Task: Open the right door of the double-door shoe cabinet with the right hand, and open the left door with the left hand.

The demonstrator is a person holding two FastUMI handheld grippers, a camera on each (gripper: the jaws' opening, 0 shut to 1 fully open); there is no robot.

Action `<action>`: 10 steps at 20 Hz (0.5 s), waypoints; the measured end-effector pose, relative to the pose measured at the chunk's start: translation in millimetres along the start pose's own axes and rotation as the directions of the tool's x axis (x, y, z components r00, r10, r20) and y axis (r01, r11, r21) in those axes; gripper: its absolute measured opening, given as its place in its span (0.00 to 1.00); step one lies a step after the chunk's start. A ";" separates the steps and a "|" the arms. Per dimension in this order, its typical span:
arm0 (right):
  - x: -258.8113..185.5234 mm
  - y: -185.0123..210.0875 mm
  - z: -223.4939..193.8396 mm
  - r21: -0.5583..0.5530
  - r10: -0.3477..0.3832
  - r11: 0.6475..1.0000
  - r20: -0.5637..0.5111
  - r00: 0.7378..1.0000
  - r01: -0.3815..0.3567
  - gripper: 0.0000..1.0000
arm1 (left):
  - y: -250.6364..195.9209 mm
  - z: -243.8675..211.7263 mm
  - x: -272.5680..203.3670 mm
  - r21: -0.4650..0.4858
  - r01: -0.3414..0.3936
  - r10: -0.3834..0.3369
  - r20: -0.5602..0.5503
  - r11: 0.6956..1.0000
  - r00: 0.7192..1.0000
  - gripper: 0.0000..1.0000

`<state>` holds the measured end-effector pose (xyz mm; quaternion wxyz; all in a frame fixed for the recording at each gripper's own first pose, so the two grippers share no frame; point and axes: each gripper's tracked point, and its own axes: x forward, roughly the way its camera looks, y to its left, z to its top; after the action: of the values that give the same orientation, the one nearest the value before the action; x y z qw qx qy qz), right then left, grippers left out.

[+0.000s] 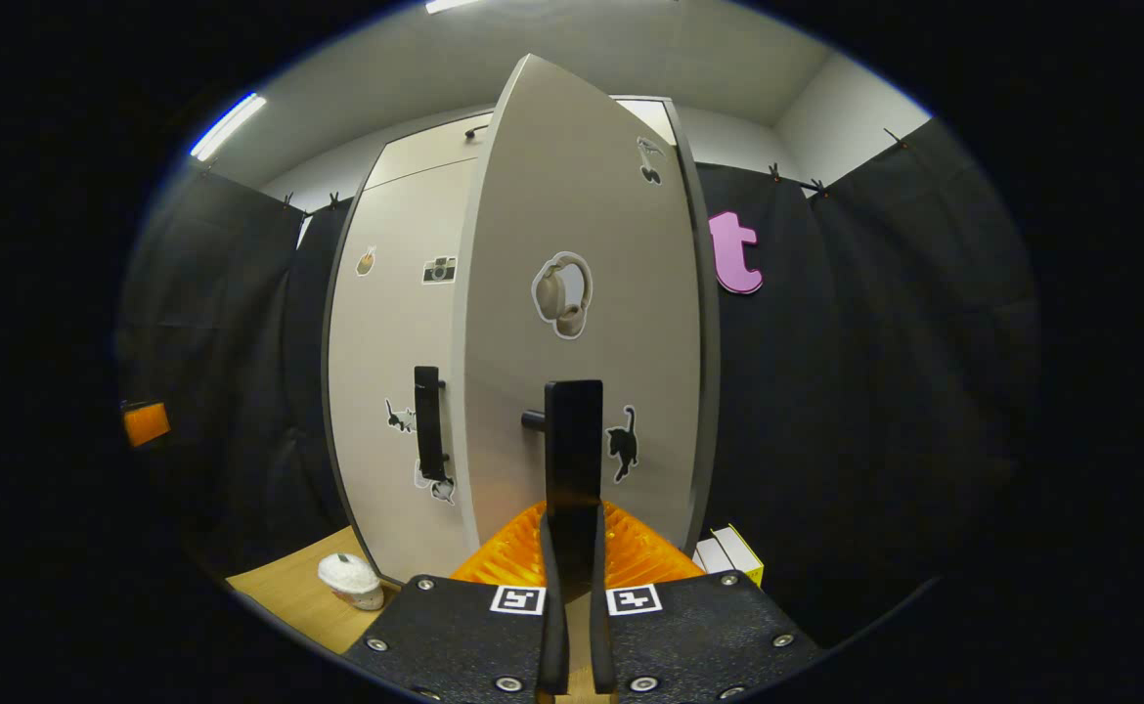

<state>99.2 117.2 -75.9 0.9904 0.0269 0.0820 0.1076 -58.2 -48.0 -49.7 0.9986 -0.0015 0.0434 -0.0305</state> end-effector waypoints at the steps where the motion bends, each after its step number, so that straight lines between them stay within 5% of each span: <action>1: -0.2 -1.6 0.7 -0.001 -0.012 1.000 0.003 1.000 0.012 0.08 | -4.5 -0.7 1.1 0.001 0.007 -0.007 -0.001 1.000 1.000 0.96; 10: -15.0 -55.7 5.6 -0.032 -0.195 0.980 0.033 0.980 0.196 0.00 | -36.3 0.8 6.8 0.010 0.037 -0.037 0.000 0.999 0.999 0.98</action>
<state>97.4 59.4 -71.9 0.9976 0.0027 0.0677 0.0106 -53.6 -84.7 -49.3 0.9978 0.0029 0.0431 -0.0494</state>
